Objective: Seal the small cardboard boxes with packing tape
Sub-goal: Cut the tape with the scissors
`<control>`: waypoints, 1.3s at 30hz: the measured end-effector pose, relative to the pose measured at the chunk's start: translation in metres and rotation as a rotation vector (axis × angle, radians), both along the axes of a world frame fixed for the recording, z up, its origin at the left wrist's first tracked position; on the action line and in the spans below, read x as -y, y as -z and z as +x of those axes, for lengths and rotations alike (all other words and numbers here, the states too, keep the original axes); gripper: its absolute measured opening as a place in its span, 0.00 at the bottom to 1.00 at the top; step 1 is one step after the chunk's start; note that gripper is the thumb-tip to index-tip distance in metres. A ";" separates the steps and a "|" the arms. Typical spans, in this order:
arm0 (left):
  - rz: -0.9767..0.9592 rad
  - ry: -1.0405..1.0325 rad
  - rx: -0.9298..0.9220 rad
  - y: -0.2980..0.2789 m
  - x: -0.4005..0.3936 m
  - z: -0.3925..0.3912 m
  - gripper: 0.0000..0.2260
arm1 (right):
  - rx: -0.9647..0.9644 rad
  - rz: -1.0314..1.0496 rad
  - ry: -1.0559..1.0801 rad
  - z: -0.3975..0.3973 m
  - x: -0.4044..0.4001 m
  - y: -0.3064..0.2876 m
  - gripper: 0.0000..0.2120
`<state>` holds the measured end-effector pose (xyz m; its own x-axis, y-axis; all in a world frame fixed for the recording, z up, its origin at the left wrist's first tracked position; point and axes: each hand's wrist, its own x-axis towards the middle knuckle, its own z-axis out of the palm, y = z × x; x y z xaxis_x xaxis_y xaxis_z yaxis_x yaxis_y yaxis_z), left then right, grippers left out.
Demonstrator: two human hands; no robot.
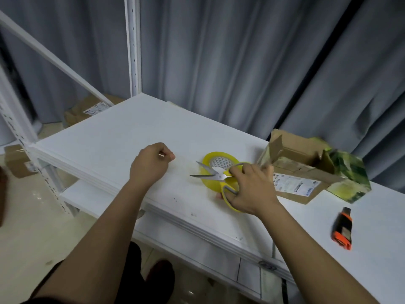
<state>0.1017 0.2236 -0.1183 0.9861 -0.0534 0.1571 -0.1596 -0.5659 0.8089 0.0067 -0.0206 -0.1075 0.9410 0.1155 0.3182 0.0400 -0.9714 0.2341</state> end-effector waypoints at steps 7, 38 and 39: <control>0.001 -0.052 0.105 -0.011 0.022 -0.008 0.06 | -0.030 0.111 0.057 -0.046 0.032 0.007 0.31; -0.055 0.569 0.550 -0.053 0.237 -0.083 0.15 | -0.159 2.164 -0.234 -0.076 0.147 -0.027 0.06; -0.056 0.557 0.554 -0.055 0.238 -0.082 0.16 | -0.141 2.116 -0.242 -0.076 0.152 -0.029 0.05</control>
